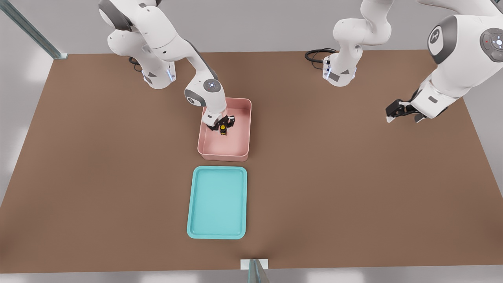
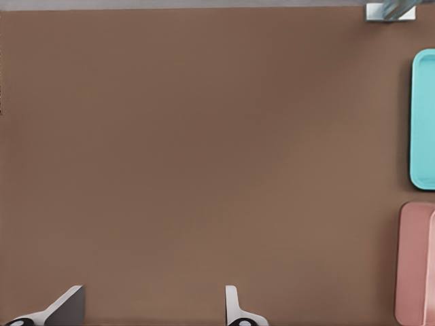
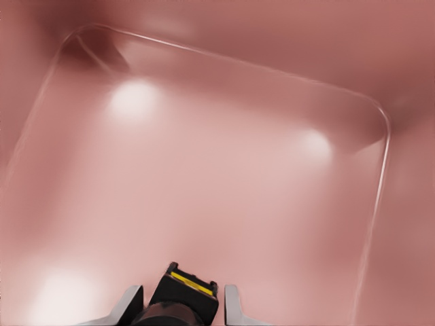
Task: The left arm remains still, and the right arm places the button from the box into the tray
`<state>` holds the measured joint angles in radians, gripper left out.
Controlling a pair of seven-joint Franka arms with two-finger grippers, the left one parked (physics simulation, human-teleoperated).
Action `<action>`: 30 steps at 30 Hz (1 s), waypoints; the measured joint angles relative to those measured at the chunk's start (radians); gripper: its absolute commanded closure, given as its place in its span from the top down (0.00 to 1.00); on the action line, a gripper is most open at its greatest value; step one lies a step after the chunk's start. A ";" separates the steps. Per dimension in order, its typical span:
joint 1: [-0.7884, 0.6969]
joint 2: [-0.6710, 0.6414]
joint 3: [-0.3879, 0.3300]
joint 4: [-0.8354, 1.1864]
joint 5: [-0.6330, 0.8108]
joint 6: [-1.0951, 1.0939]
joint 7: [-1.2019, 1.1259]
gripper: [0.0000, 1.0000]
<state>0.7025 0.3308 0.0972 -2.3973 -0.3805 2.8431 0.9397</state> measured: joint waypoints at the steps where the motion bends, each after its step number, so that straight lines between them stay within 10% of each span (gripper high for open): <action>1: -0.001 -0.002 -0.003 0.003 0.000 0.002 0.004 0.54; 19: -0.012 -0.020 -0.056 0.381 0.182 -0.274 -0.029 0.49; 28: -0.089 0.571 -0.281 1.204 0.445 -0.505 -0.319 0.49; 29: -0.103 0.607 -0.287 1.237 0.474 -0.508 -0.357 0.51; 30: -0.111 0.627 -0.290 1.260 0.496 -0.511 -0.393 1.00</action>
<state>0.5912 0.9583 -0.1929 -1.1374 0.1159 2.3320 0.5462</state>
